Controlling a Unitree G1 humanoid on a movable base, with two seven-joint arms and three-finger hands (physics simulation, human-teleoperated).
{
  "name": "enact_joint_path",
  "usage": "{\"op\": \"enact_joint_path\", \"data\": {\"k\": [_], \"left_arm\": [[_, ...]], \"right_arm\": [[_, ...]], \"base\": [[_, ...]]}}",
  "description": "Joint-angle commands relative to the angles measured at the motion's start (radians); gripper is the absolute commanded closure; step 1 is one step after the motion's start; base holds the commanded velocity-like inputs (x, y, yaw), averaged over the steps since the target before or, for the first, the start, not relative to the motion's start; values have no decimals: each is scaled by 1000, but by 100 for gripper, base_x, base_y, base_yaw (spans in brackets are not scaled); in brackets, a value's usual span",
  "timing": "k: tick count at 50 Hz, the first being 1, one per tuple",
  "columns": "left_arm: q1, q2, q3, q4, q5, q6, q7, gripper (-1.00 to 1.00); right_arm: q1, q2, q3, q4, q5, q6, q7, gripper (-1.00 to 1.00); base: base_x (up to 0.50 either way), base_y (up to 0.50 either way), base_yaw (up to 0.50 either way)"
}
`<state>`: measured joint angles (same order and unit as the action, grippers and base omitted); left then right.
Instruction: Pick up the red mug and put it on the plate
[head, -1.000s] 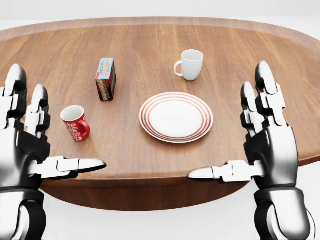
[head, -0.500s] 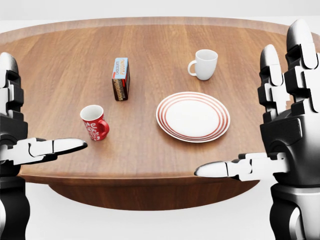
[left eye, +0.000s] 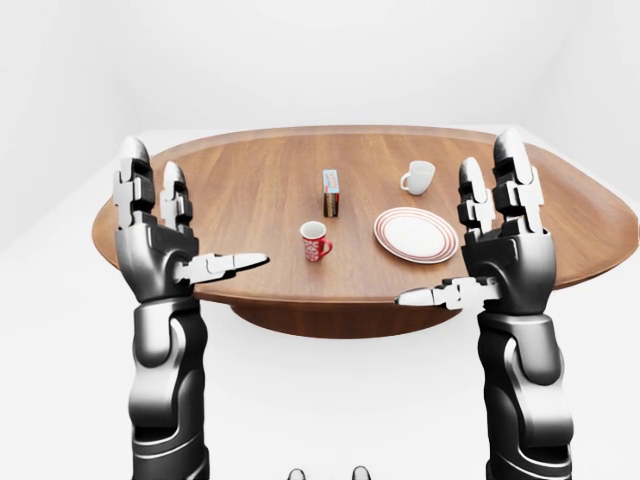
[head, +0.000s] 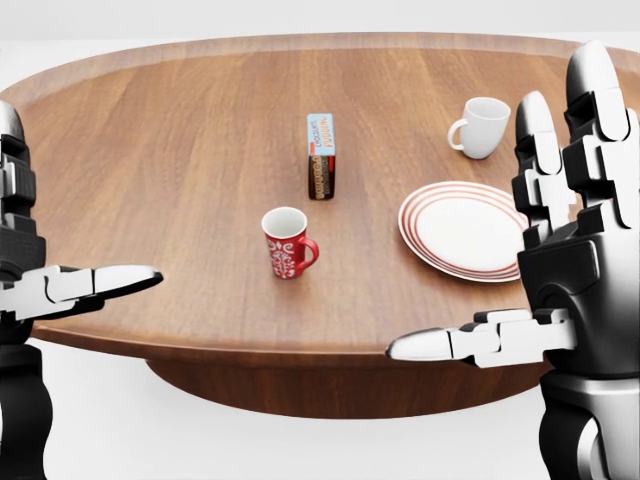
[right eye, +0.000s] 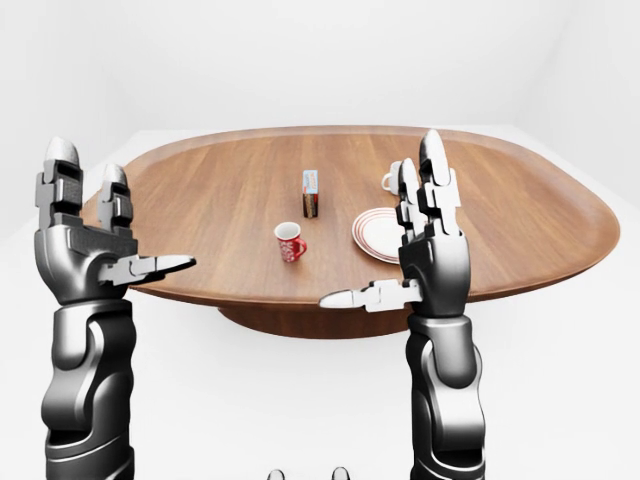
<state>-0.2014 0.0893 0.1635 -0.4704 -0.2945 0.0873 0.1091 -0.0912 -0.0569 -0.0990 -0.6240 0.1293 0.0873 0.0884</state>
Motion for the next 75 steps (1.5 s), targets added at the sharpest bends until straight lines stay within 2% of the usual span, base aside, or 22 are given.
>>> {"op": "enact_joint_path", "data": {"k": [1,23,75], "left_arm": [[-15,14,18,4,-18,0,8,-99],[-12,15,15,10,-19,0,8,-99],[-21,23,24,22,-33,0,13,-99]], "right_arm": [[3,3,5,-10,-6,0,7,-100],[4,2,-2,-31,0,0,7,-100],[-7,5,16,-27,11,0,15,-100]], "base": [[0,50,0],[1,7,0],[50,-11,0]]}}
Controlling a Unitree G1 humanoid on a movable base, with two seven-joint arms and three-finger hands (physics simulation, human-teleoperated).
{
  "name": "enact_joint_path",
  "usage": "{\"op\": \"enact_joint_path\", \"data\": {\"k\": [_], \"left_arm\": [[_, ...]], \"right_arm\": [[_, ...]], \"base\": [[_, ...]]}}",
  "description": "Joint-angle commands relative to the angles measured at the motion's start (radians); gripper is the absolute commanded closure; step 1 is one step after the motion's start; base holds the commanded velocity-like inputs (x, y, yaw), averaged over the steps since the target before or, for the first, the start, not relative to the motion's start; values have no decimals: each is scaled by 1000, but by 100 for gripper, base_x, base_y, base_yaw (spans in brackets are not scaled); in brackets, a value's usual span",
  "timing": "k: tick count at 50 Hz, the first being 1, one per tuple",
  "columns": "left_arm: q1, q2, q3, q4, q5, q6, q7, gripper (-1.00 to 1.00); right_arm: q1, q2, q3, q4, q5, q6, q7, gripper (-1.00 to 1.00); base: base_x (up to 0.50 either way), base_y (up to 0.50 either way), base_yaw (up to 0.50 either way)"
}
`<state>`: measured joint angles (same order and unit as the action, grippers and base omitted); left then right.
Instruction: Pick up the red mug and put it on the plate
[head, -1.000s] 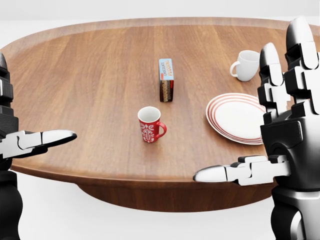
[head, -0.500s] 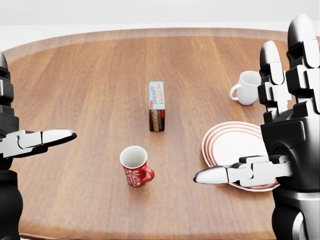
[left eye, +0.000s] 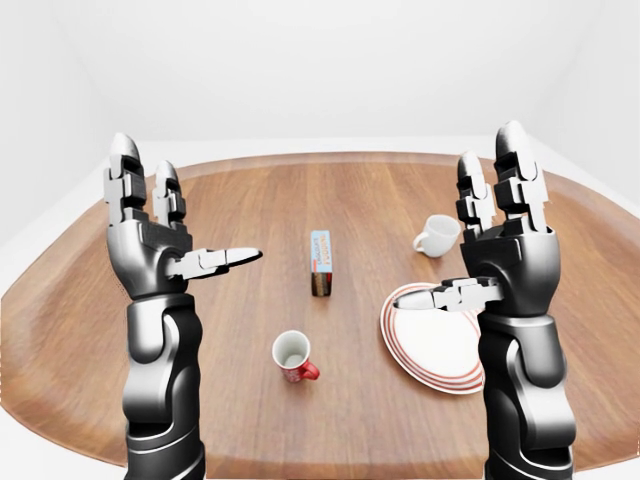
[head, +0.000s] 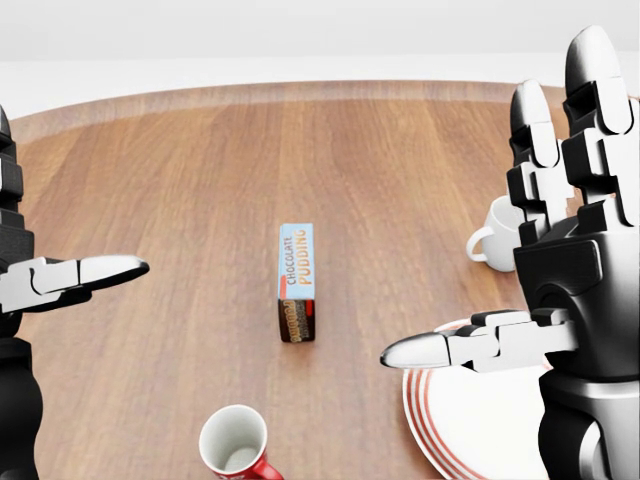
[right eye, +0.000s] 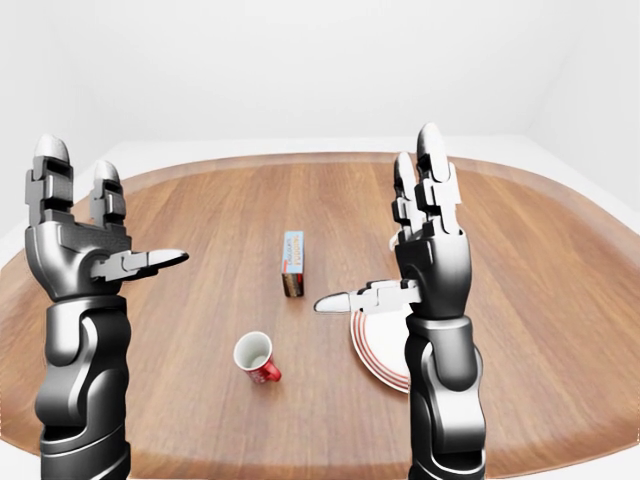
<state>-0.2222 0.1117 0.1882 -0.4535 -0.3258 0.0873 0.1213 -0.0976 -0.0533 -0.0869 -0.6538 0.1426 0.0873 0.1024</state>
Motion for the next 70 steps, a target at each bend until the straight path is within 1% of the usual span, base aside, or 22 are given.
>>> {"op": "enact_joint_path", "data": {"k": [1,4,8,14,26,32,35,40,43,48,55,63,70], "left_arm": [[2,0,-1,7,-1,0,-1,-99],[2,1,1,9,-1,0,-2,-99],[-7,6,5,-8,-9,0,5,-99],[2,2,2,10,-1,0,-2,-99],[7,0,1,5,1,0,-4,-99],[5,1,3,17,4,0,-5,-98],[8,0,1,14,4,0,-5,-99],[4,1,2,18,5,0,-4,-99],[5,0,2,19,5,0,-4,-99],[2,2,4,22,5,0,-4,-99],[-5,4,2,31,4,0,-1,-99],[-13,8,5,31,1,0,2,-99],[-16,8,2,25,-1,0,5,-98]], "right_arm": [[0,1,6,5,-6,0,1,-100],[-7,3,5,13,-3,0,-8,-100],[-11,3,19,19,-9,0,-2,-100],[-4,10,42,41,-40,0,4,-100],[22,28,120,44,-116,0,33,-100],[37,44,174,31,-153,0,49,-100],[44,56,193,24,-139,0,67,-100],[40,64,221,17,-131,0,68,-100],[41,65,255,16,-121,0,92,-100],[37,68,305,48,-152,0,105,-100],[13,73,341,58,-202,0,139,-100],[-9,90,366,38,-218,0,165,-100],[2,95,406,107,-246,0,178,-100]], "base": [[50,-7,0],[47,-3,0],[0,0,0],[0,0,0],[0,0,0],[0,0,0],[0,0,0],[0,0,0],[0,0,0],[0,0,0],[0,0,0],[0,0,0],[0,0,0]]}}
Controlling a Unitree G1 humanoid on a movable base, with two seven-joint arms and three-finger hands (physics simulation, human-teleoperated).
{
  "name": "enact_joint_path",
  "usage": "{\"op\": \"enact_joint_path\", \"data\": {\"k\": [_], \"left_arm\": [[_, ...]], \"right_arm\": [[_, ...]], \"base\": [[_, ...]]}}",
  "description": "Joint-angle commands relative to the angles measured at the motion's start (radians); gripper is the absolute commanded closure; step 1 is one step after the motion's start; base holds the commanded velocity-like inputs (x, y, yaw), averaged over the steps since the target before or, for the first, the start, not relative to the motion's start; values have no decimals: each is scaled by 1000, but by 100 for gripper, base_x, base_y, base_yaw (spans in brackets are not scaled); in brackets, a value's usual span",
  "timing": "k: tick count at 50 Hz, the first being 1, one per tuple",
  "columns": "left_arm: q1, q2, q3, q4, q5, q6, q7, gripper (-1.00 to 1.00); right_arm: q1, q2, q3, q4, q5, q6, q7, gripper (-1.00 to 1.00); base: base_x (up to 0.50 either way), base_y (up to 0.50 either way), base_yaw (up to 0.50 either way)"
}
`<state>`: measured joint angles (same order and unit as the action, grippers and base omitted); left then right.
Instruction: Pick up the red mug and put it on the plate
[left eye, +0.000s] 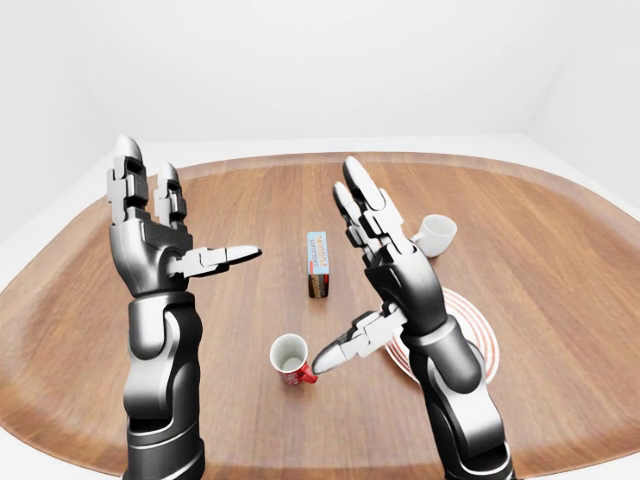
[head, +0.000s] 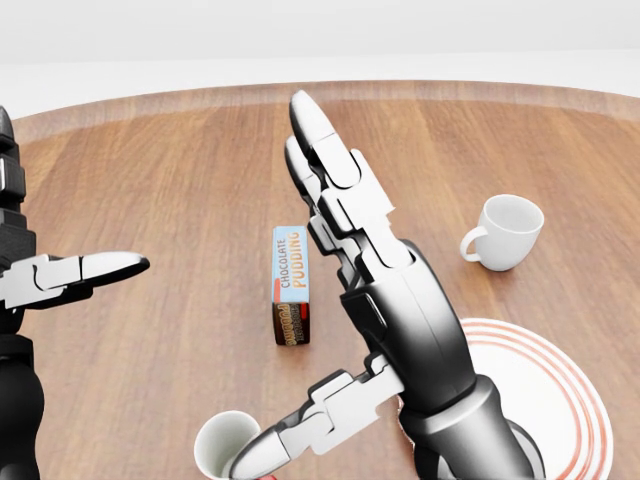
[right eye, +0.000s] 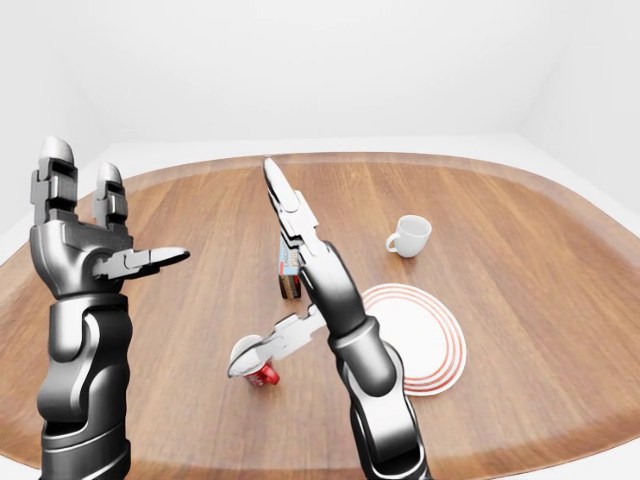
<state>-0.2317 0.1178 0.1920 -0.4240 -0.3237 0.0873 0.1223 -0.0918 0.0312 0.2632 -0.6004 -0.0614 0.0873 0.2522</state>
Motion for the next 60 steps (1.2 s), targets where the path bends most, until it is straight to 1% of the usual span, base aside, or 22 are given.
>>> {"op": "enact_joint_path", "data": {"k": [1,8,13,20,31,34,38,42,48,60], "left_arm": [[-8,2,-1,-5,-4,0,5,-99],[-10,5,2,-5,-6,0,7,-99],[-10,4,1,-9,-7,0,8,-99],[-9,5,3,-7,-7,0,6,-99],[-7,2,-1,-5,-5,0,5,-99],[-19,9,5,-28,-17,0,17,-99],[-8,3,1,-16,-11,0,9,-99],[-6,3,2,-12,-11,0,6,-98],[-4,1,-1,-12,-9,0,6,-99],[-3,0,-2,-20,-9,0,6,-99]], "right_arm": [[-5,12,58,54,-44,0,36,-100],[-12,16,71,94,-83,0,70,-100],[-6,18,103,131,-138,0,89,-100],[-3,37,130,161,-180,0,109,-100],[-9,53,139,234,-215,0,128,-100],[-11,51,141,257,-238,0,136,-100],[-18,50,144,323,-293,0,149,-100],[-16,63,142,345,-316,0,162,-100],[-22,60,153,381,-380,0,180,-100],[-31,83,163,422,-488,0,255,-100]], "base": [[0,0,0],[0,0,0],[0,0,0],[0,0,0],[0,0,0],[0,0,0],[0,0,0],[0,0,0],[0,0,0],[0,0,0]]}}
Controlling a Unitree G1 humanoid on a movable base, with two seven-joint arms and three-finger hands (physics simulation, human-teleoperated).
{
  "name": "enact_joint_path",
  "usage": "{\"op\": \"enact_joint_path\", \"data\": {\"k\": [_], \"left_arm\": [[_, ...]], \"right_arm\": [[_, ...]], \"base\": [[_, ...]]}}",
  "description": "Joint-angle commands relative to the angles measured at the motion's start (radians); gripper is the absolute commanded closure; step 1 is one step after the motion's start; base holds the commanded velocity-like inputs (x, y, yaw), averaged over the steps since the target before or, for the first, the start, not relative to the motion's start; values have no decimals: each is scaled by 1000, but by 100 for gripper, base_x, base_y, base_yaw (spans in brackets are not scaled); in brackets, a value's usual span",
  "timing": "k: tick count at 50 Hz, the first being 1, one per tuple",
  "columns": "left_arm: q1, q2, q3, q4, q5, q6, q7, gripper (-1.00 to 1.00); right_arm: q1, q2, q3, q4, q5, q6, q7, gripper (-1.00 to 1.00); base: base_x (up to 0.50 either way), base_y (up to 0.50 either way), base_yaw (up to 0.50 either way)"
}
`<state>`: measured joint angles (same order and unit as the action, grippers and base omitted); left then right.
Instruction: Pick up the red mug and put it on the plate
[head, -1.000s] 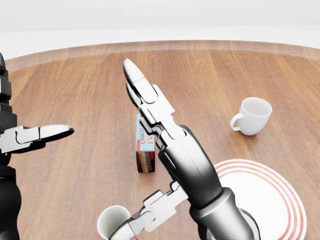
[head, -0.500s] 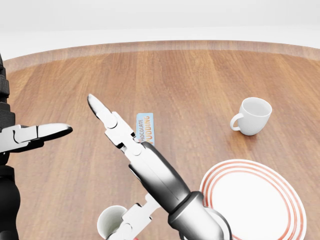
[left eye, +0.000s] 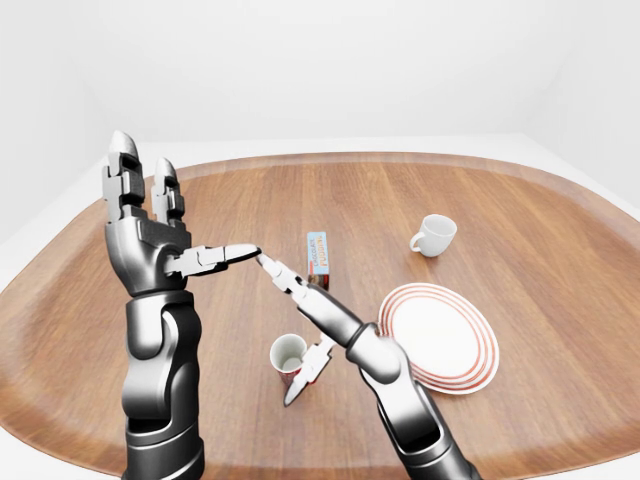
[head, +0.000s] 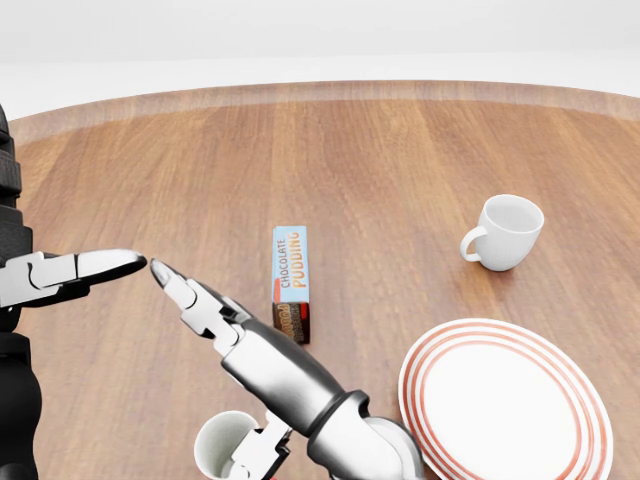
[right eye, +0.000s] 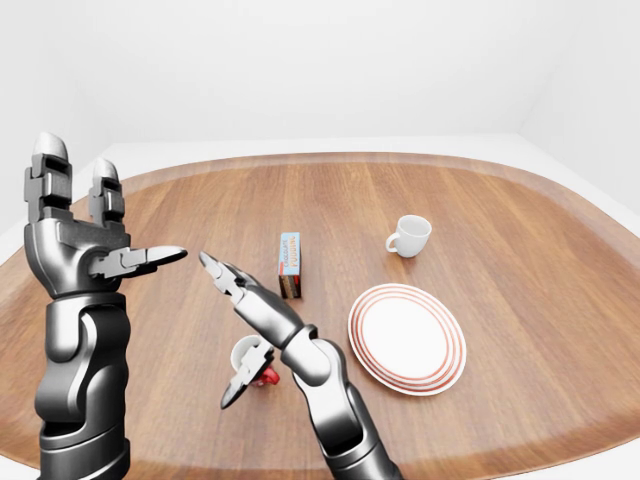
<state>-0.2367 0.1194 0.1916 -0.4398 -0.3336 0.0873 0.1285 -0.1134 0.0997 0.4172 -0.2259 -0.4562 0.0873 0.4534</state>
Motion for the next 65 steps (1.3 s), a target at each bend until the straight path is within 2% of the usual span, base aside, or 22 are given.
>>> {"op": "enact_joint_path", "data": {"k": [1,13,23,52,65], "left_arm": [[3,-2,-2,-4,2,0,-1,-99],[5,-3,-2,-14,0,0,0,-99],[6,-5,-3,-12,0,0,1,-99],[12,-9,-8,-12,0,0,-1,-99],[16,-11,-9,-29,0,0,0,-99]], "right_arm": [[-11,18,9,52,-99,0,57,-100],[-47,43,5,82,-192,0,100,-100],[-77,57,4,124,-298,0,176,-100],[-149,112,-27,286,-458,0,216,-100],[-158,121,-42,357,-482,0,203,-100]], "base": [[0,0,0],[0,0,0],[0,0,0],[0,0,0],[0,0,0]]}}
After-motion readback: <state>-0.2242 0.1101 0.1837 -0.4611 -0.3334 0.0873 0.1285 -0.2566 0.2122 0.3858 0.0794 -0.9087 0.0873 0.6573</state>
